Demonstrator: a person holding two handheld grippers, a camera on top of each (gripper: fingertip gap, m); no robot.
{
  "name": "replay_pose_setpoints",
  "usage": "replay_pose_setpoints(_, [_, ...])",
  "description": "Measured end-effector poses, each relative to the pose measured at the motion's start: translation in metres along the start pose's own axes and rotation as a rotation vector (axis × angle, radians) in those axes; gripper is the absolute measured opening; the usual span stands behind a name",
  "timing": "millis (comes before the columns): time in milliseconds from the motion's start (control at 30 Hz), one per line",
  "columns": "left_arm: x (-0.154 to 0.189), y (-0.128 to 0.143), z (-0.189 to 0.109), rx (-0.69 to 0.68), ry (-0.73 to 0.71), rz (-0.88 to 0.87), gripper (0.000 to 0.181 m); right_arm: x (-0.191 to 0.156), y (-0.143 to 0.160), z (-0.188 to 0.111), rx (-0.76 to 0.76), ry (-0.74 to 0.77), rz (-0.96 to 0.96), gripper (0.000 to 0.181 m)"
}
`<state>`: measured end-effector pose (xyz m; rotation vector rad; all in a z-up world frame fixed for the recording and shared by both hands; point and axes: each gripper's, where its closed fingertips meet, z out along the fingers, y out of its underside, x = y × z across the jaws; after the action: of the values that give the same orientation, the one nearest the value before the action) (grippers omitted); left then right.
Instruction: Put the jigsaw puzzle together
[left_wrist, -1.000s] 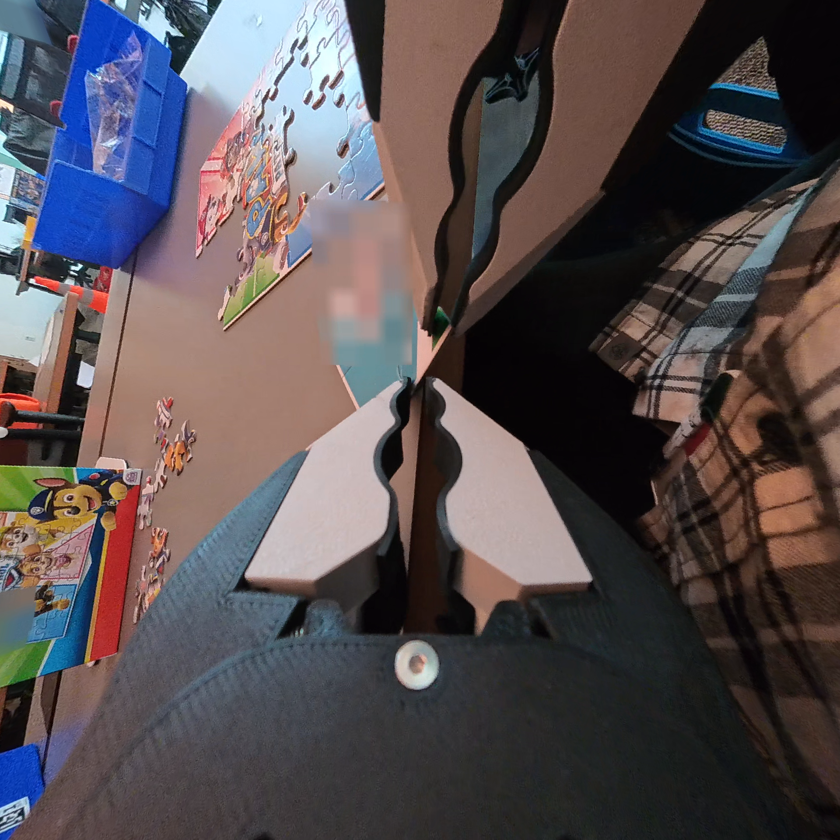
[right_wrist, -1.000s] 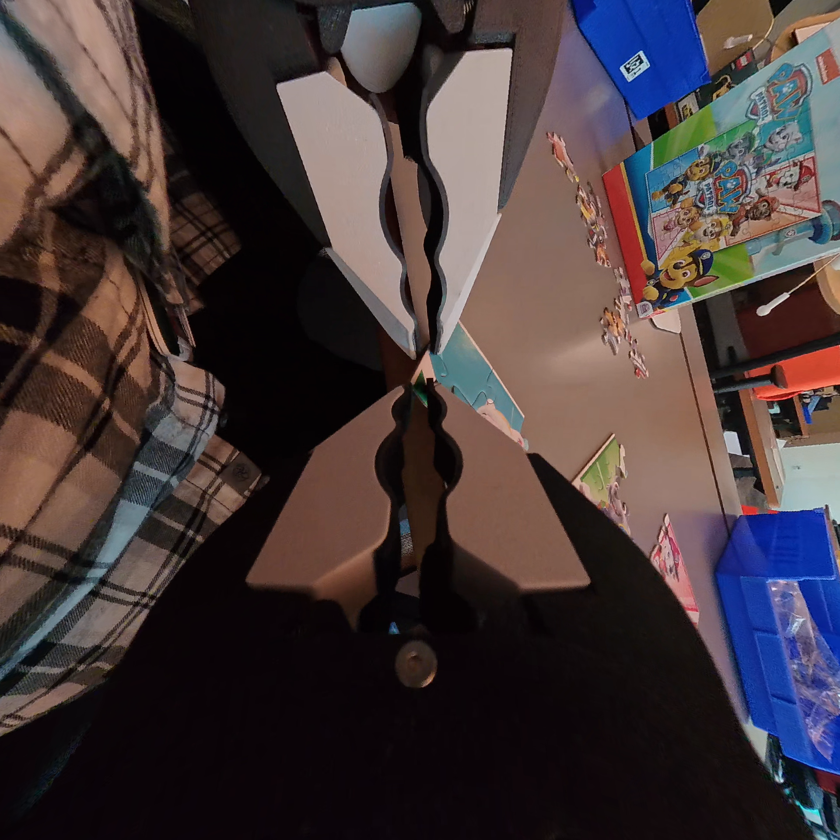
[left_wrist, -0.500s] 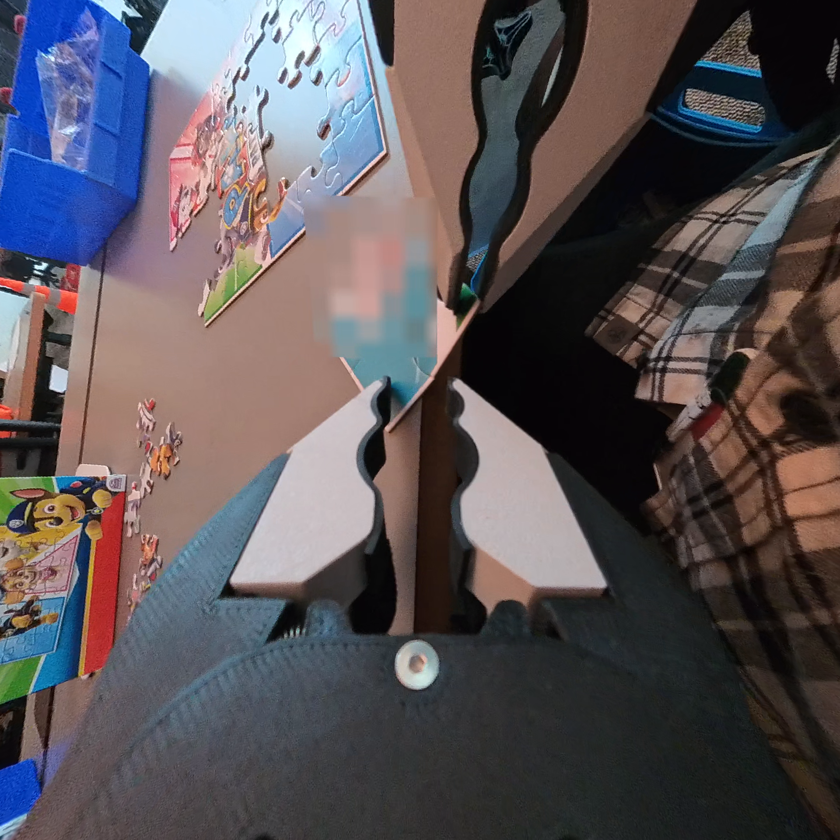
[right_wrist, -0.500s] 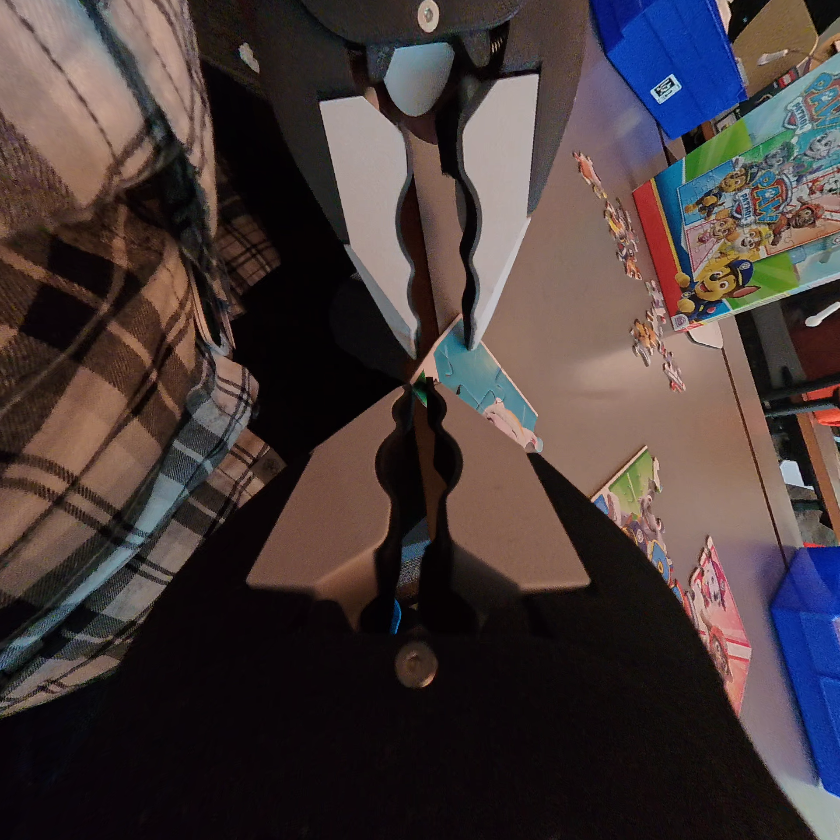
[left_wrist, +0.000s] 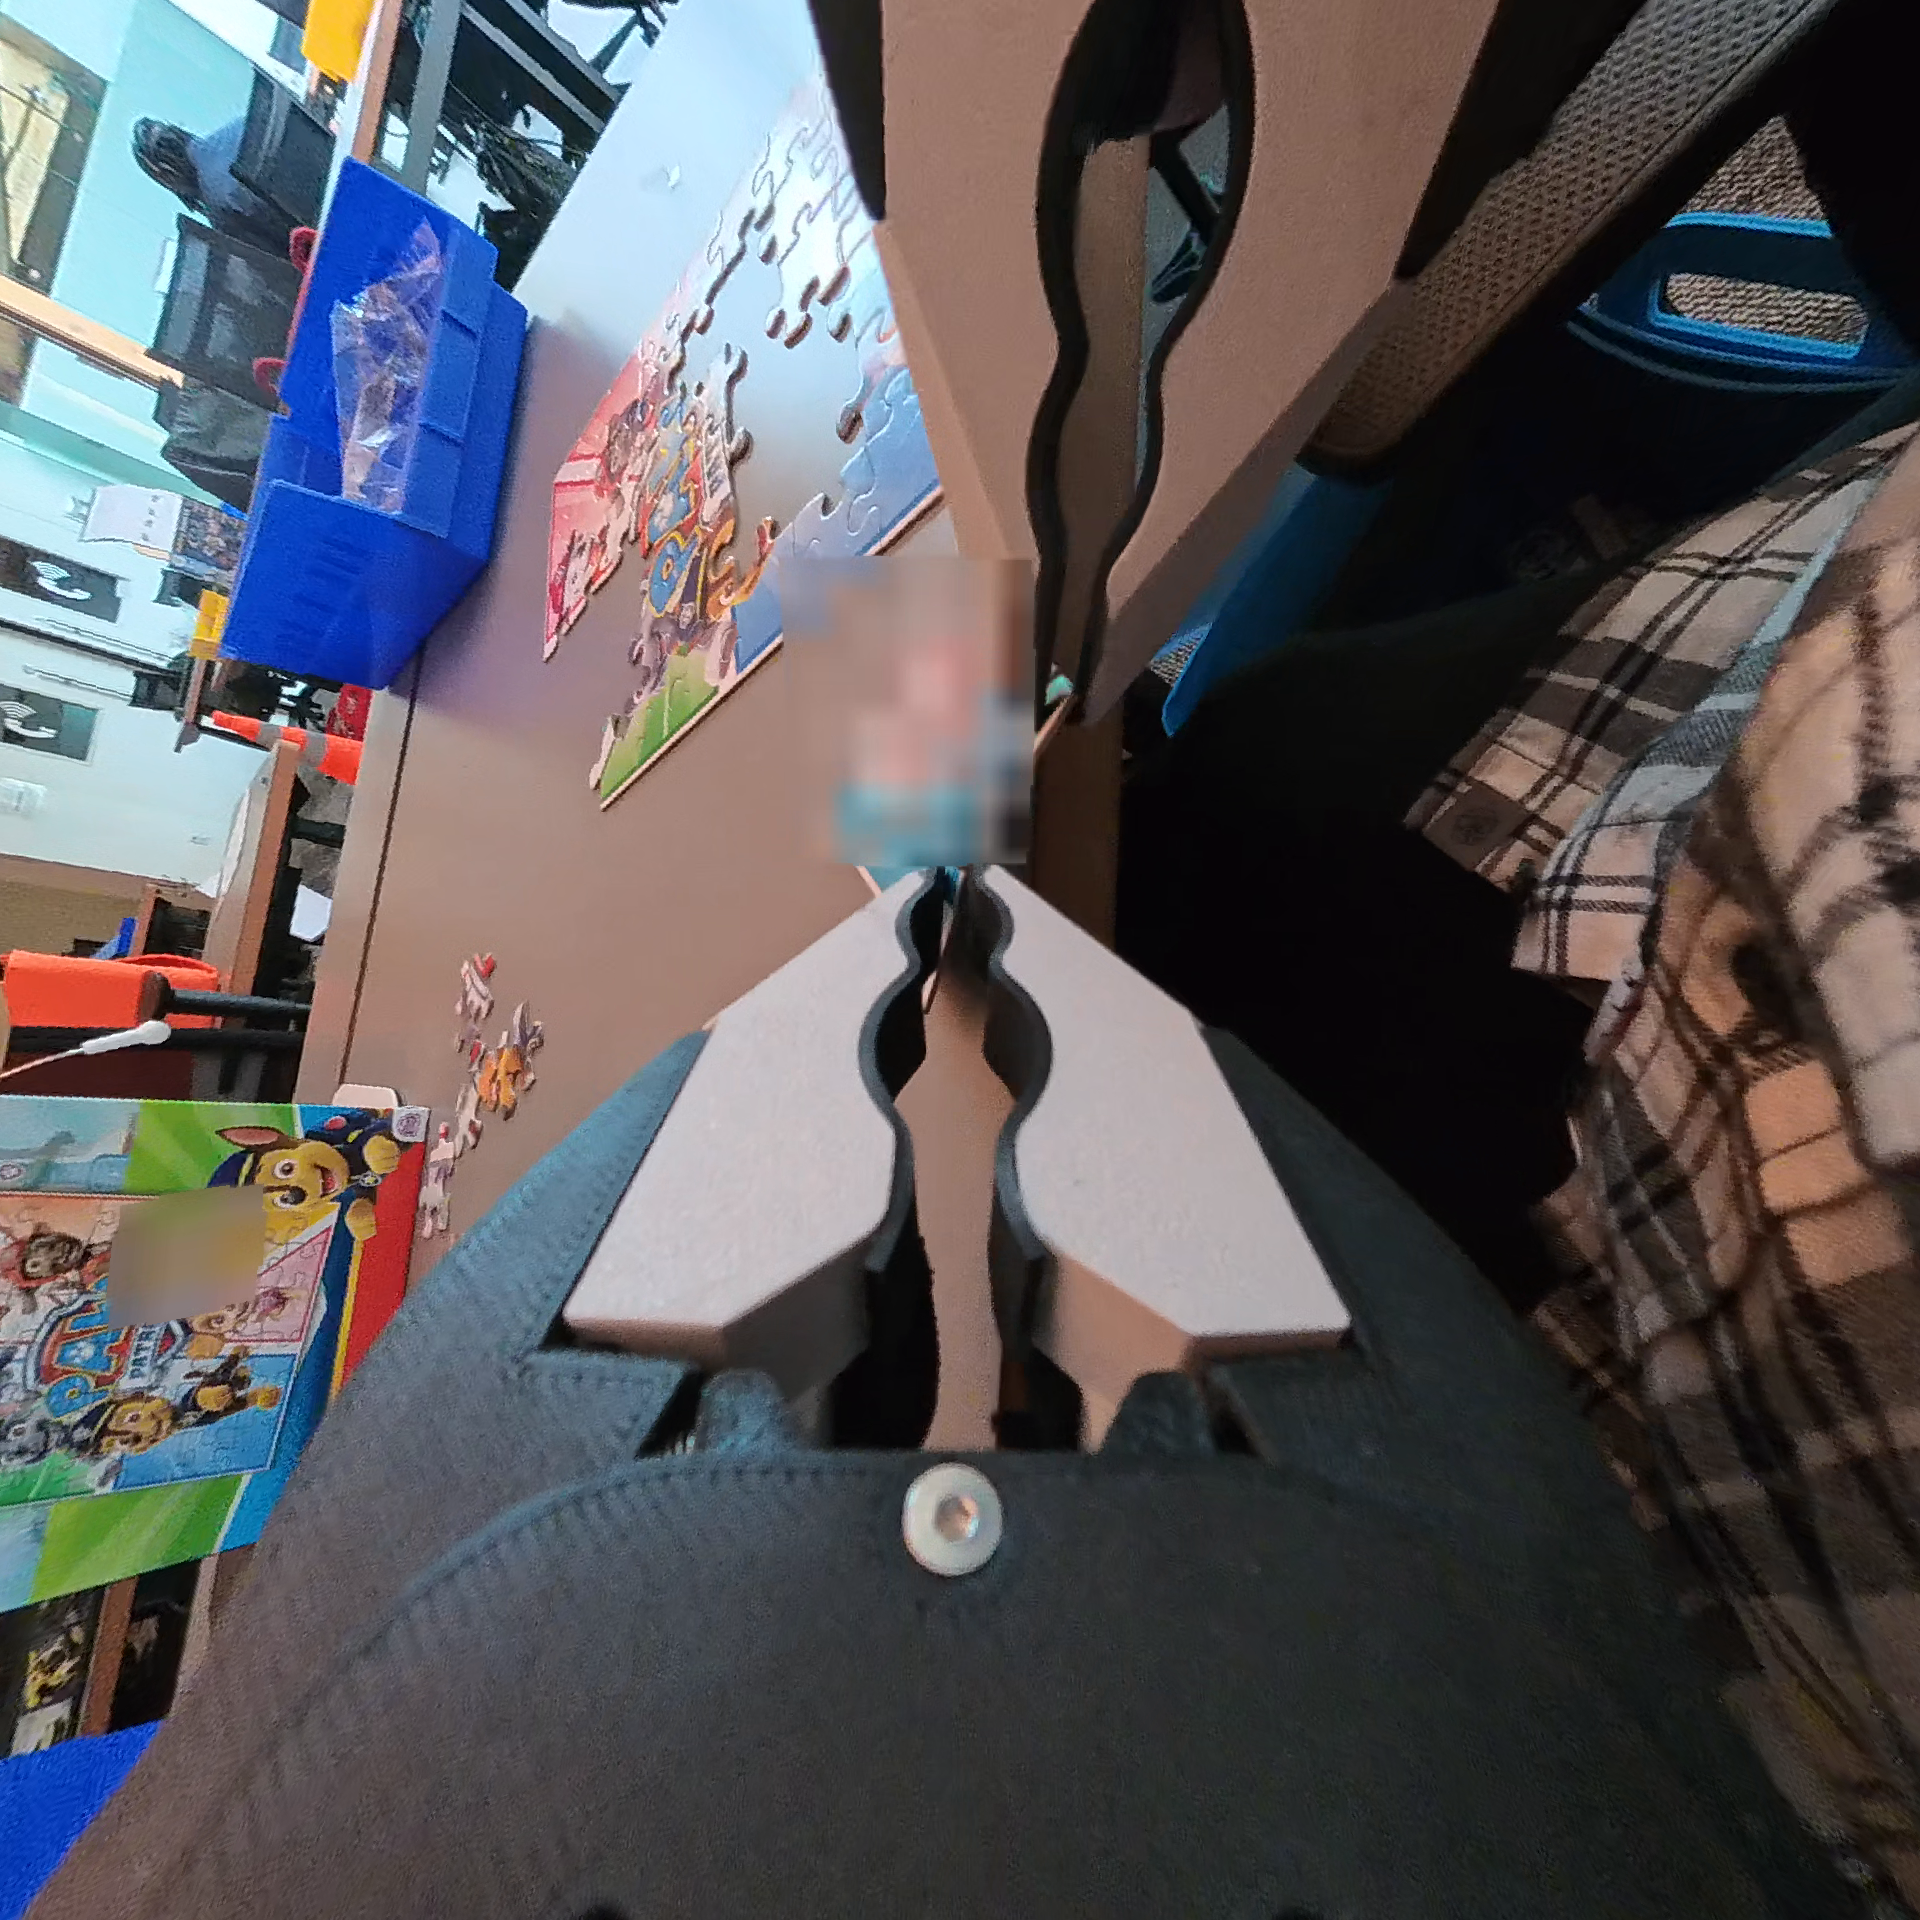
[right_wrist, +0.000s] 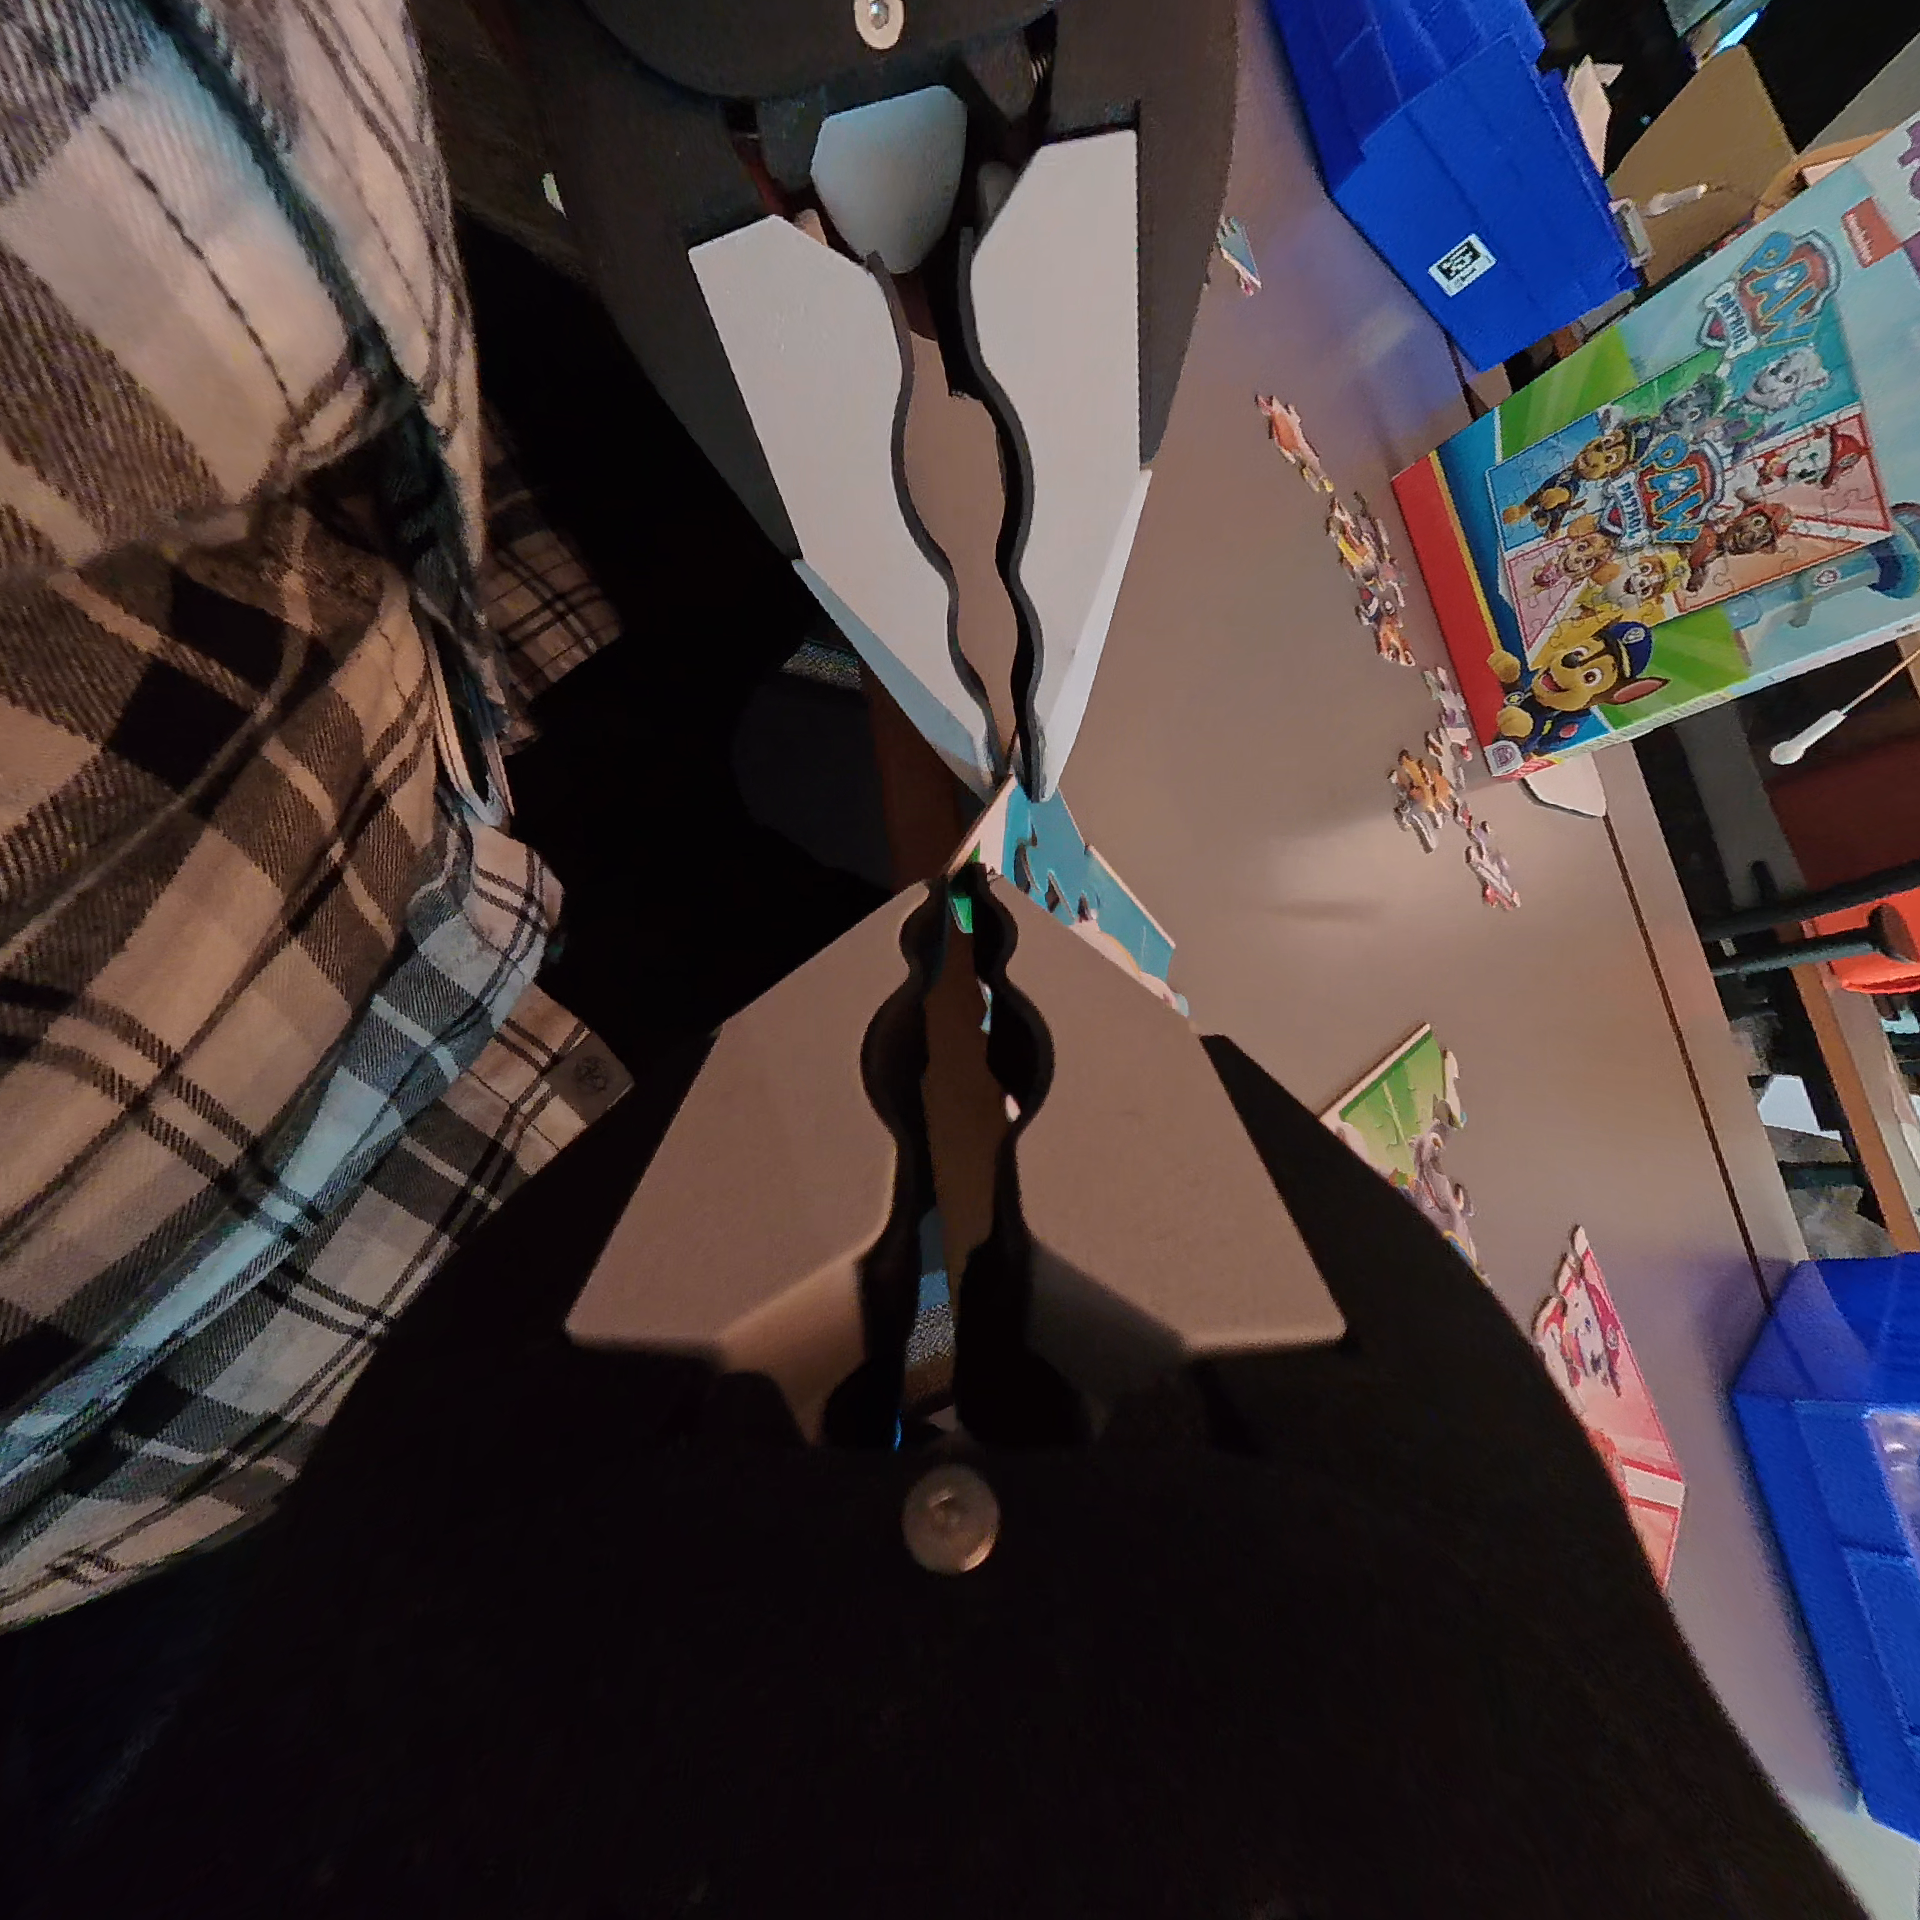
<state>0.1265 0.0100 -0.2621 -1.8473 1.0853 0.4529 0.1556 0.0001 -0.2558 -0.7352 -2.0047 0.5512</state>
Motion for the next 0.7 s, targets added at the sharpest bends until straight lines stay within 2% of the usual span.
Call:
replay_pose_setpoints(267, [-0.011, -0.002, -0.002, 0.003, -0.016, 0.009, 0.001, 0.014, -0.004, -0.002, 0.022, 0.014, 0.014, 0.0])
replay_pose_setpoints(500, [-0.027, -0.001, -0.002, 0.026, 0.022, -0.069, 0.001, 0.037, -0.009, -0.009, 0.078, 0.011, 0.1, 0.0])
replay_pose_setpoints(633, [-0.06, -0.004, -0.004, 0.042, -0.025, -0.079, 0.0, 0.07, -0.013, -0.016, 0.105, 0.062, 0.157, 0.0])
replay_pose_setpoints(700, [-0.087, -0.007, -0.002, 0.059, -0.058, -0.097, 0.0, 0.099, -0.001, -0.012, 0.039, 0.117, 0.179, 0.0])
